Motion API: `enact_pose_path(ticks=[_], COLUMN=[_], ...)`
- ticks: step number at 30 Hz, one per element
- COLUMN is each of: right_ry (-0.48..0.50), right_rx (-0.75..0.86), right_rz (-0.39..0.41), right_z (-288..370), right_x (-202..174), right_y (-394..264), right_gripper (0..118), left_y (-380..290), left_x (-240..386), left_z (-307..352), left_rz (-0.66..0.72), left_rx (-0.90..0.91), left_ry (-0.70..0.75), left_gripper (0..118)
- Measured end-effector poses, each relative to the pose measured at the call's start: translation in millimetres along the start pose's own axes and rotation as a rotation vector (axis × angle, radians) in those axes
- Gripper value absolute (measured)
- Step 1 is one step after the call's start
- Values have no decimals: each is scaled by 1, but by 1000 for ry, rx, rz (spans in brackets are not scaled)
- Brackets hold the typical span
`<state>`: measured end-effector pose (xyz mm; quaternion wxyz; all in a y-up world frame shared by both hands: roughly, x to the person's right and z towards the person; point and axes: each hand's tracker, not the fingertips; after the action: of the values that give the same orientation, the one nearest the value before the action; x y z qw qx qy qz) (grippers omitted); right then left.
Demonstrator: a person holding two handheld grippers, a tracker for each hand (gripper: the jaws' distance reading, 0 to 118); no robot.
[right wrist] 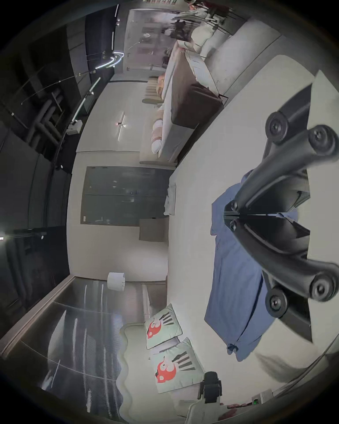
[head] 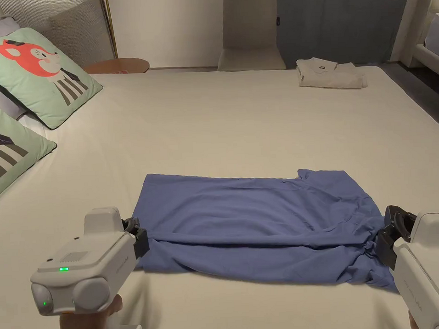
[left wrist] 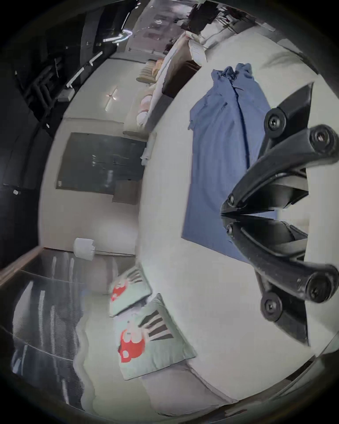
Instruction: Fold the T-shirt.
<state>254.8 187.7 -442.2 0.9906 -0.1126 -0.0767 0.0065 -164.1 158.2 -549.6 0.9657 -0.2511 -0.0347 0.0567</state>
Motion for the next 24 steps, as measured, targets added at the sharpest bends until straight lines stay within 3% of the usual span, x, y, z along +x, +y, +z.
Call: enact_pose_path(ticks=[2,4,9,12,14,18,19,20,24], right_ry=[4,3,-1,-3,-3,-11,-15,-19,-41], right_rx=[-11,-23,-56,-78,-89,-109,-117,-127,-258], right_rz=[2,0,-10,-14,-13,-4,-4,-7,-37], right_z=[-4,-4,-18,-23,-26,-31,-33,-34,-52], right_x=[1,0,3,4,5,11,13,15,34], right_y=[-1,-2,-9,-10,-12,-16,-17,-19,-32], right_gripper=[1,1,1,1,1,1,1,1,5], left_y=[1,-1,-12,-21,-27,-32,-30,-29,-19], left_x=[-11,-20,-42,-47,-48,-39,-36,-34,-29], left_z=[-19,-39,-85,-107,-118,-115,-114,-112,-96], left_rz=[7,-6,14,-7,-31,-12,-26,-28,-37], left_rx=[-111,-211,-360,-390,-424,-416,-414,-410,-320], left_ry=[1,4,30,71,91,24,13,-22,-11], left_gripper=[25,63,88,88,77,34,13,8,8])
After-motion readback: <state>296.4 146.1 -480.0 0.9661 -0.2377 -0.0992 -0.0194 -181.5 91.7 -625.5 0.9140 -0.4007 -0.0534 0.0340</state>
